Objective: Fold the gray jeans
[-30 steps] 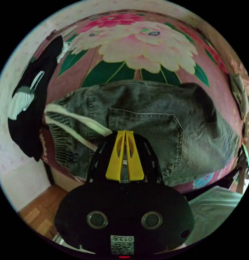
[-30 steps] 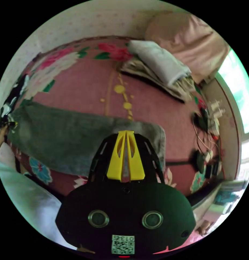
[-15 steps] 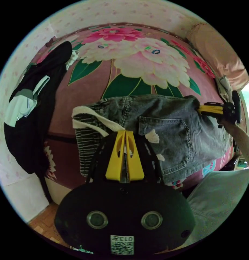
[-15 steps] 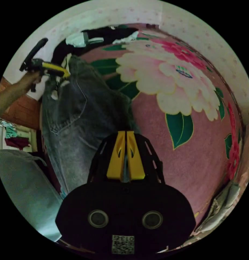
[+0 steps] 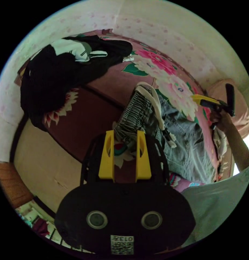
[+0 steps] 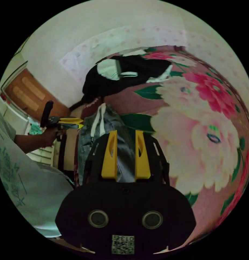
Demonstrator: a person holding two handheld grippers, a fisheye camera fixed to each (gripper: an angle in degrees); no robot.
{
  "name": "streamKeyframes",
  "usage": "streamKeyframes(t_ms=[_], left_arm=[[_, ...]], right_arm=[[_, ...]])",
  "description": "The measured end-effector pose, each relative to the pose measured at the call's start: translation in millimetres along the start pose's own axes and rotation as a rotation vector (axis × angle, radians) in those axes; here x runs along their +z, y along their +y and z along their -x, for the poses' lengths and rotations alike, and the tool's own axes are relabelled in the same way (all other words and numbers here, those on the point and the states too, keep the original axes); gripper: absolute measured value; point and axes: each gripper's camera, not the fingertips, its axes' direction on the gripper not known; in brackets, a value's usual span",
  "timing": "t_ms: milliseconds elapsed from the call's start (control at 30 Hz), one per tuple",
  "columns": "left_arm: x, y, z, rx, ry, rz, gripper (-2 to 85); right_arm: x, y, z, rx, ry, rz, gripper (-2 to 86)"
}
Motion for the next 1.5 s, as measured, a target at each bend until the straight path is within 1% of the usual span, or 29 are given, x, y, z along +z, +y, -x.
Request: streamKeyframes(t_ms=[100, 133, 233, 300, 400, 433, 467, 500, 567, 633, 667, 733, 767, 800, 833, 867, 933, 1000, 1033, 1067, 1100, 1133, 1200, 1233, 1300, 1333, 1400, 1433, 1500], left_arm=[[-8.1, 1.7, 31.9, -0.073, 0.094, -0.011, 13.4], [-9.6, 3.3, 37.3, -0.088, 0.107, -0.020, 13.7], [0.3, 7.5, 57.8, -0.152, 0.226, -0.013, 15.5], [21.2, 3.3, 64.0, -0.189, 0.295, 0.028, 15.9], [30.0, -2.2, 77.3, -0.294, 0.293, 0.043, 11.0], [28.4, -4.5, 78.6, -0.293, 0.303, 0.047, 9.8], [20.3, -9.9, 75.0, -0.247, 0.323, 0.026, 8.3], [5.6, -16.7, 64.7, -0.157, 0.281, 0.004, 7.4], [-15.7, -26.3, 52.3, -0.060, 0.208, -0.022, 7.2], [-22.0, -30.9, 55.9, -0.071, 0.196, -0.030, 7.2], [-13.6, -33.0, 63.0, -0.098, 0.213, 0.008, 7.3], [6.6, -29.1, 69.7, -0.117, 0.259, 0.045, 7.7], [9.8, -23.5, 80.3, -0.227, 0.389, 0.020, 8.0], [8.6, -20.9, 81.0, -0.287, 0.482, 0.023, 8.1], [4.8, -20.3, 76.7, -0.282, 0.497, 0.022, 8.0], [-9.8, -18.6, 63.3, -0.248, 0.459, 0.018, 7.5], [-45.1, -18.4, 32.7, -0.144, 0.307, -0.013, 6.5], [-94.1, -27.0, -42.6, 0.112, -0.037, -0.109, 6.1], [-100.6, -31.0, -66.9, 0.193, -0.094, -0.133, 6.0], [-105.2, -39.9, -117.7, 0.354, -0.145, -0.163, 5.9], [-101.0, -49.1, -168.9, 0.496, -0.122, -0.168, 5.4], [-96.0, -53.0, -194.4, 0.564, -0.093, -0.161, 5.0], [-64.7, -59.6, -292.0, 0.781, -0.037, -0.081, 1.7], [-56.3, -59.3, -315.3, 0.825, -0.045, -0.060, 1.4], [-26.4, -53.6, -395.8, 0.967, -0.081, 0.003, 0.3], [-19.1, -51.6, -411.7, 0.993, -0.092, 0.023, 0.2], [12.1, -43.9, -458.2, 1.050, -0.176, 0.147, -0.1], [6.8, -40.9, -465.1, 1.053, -0.168, 0.081, -0.2], [3.3, -31.3, -494.1, 1.098, -0.186, -0.009, -0.3]], right_arm=[[61.7, -80.9, 25.8, -0.159, -0.129, 0.105, 10.9], [72.4, -94.3, 31.4, -0.185, -0.140, 0.127, 11.0], [124.9, -141.2, 55.4, -0.300, -0.120, 0.252, 11.1], [167.3, -152.9, 66.1, -0.330, -0.126, 0.388, 10.1], [181.0, -157.0, 74.5, -0.307, -0.076, 0.399, 7.4], [179.8, -158.5, 76.8, -0.305, -0.067, 0.398, 6.8], [173.6, -161.3, 84.9, -0.328, -0.049, 0.379, 6.1], [165.0, -163.7, 96.6, -0.364, -0.023, 0.353, 5.6], [149.8, -165.0, 114.6, -0.416, 0.016, 0.288, 5.5], [140.8, -165.7, 123.0, -0.419, 0.039, 0.224, 5.9], [146.4, -165.0, 123.5, -0.406, 0.029, 0.230, 6.5], [165.7, -162.1, 123.1, -0.379, 0.026, 0.313, 7.9], [169.3, -158.6, 122.3, -0.356, 0.034, 0.323, 8.4], [161.1, -157.1, 119.0, -0.322, -0.002, 0.329, 8.6], [153.1, -156.5, 116.3, -0.298, -0.029, 0.327, 8.5], [128.4, -151.7, 110.3, -0.260, -0.090, 0.279, 8.4], [75.7, -130.8, 100.0, -0.198, -0.084, 0.170, 8.3], [0.6, -74.0, 93.0, -0.135, 0.081, 0.039, 8.2], [-16.2, -55.4, 92.6, -0.118, 0.115, 0.014, 8.2], [-44.9, -14.8, 92.6, -0.075, 0.172, -0.014, 8.1], [-66.2, 29.1, 93.9, -0.017, 0.233, -0.006, 7.8], [-75.1, 51.9, 94.9, 0.018, 0.263, 0.004, 7.5], [-103.6, 146.7, 102.3, 0.167, 0.377, 0.069, 6.1], [-109.4, 169.4, 103.8, 0.209, 0.405, 0.101, 5.5], [-136.0, 256.4, 109.8, 0.383, 0.533, 0.202, 3.5], [-144.0, 277.7, 111.3, 0.430, 0.563, 0.208, 3.0], [-174.5, 357.2, 113.2, 0.591, 0.640, 0.245, 1.9], [-181.5, 375.9, 112.5, 0.625, 0.653, 0.254, 1.7], [-207.2, 447.6, 106.1, 0.740, 0.681, 0.274, 0.9]])
